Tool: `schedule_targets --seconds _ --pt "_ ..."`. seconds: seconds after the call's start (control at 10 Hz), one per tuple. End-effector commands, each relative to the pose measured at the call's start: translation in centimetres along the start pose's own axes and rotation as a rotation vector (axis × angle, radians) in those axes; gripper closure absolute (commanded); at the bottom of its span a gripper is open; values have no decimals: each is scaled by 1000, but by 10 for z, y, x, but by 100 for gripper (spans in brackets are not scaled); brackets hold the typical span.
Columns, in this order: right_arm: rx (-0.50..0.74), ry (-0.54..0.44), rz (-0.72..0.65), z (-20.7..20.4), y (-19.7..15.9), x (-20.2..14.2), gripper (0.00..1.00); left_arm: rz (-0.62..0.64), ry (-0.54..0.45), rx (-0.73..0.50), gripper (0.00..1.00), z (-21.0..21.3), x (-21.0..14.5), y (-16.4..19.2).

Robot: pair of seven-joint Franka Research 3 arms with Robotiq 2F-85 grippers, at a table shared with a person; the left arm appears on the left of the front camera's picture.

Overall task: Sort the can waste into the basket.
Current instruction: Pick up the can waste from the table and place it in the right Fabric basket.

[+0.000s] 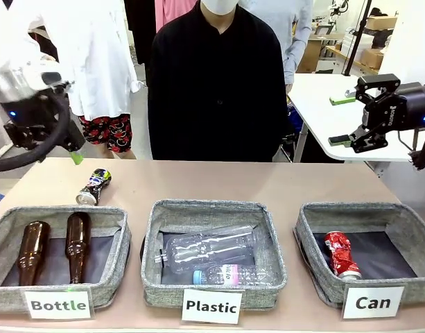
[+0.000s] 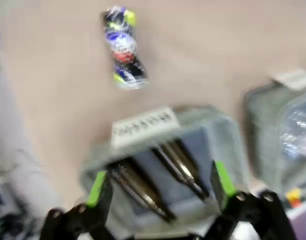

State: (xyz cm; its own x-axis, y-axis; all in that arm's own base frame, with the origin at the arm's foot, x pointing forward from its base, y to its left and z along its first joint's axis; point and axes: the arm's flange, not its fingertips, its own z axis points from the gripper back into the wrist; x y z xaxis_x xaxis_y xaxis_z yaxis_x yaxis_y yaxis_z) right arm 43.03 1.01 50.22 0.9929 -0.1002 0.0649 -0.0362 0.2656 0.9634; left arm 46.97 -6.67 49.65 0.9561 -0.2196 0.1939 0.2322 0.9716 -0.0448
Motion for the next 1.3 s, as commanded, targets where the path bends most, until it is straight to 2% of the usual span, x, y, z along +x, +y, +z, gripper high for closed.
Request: schedule_targets --seconds 0.0,0.1,0.2,0.4,0.5,0.7,1.0,1.2 --pt "4 7 15 1 1 -1 0 2 -137 118 0 -20 6 5" --pt "4 7 15 1 1 -1 0 80 -157 -50 0 -10 8 -2" --pt "4 7 15 1 1 -1 0 -39 -61 78 0 -15 12 4" --pt "4 7 15 1 1 -1 0 -39 -61 78 0 -15 12 4" --pt "4 7 15 1 1 -1 0 -23 -96 60 0 -20 16 3" --pt "4 7 15 1 1 -1 0 -68 -92 -24 0 -57 39 12" --pt "4 7 15 1 1 -1 0 -8 -148 -29 0 -114 68 28" --pt "4 7 15 1 1 -1 0 51 -108 38 0 -157 92 37"
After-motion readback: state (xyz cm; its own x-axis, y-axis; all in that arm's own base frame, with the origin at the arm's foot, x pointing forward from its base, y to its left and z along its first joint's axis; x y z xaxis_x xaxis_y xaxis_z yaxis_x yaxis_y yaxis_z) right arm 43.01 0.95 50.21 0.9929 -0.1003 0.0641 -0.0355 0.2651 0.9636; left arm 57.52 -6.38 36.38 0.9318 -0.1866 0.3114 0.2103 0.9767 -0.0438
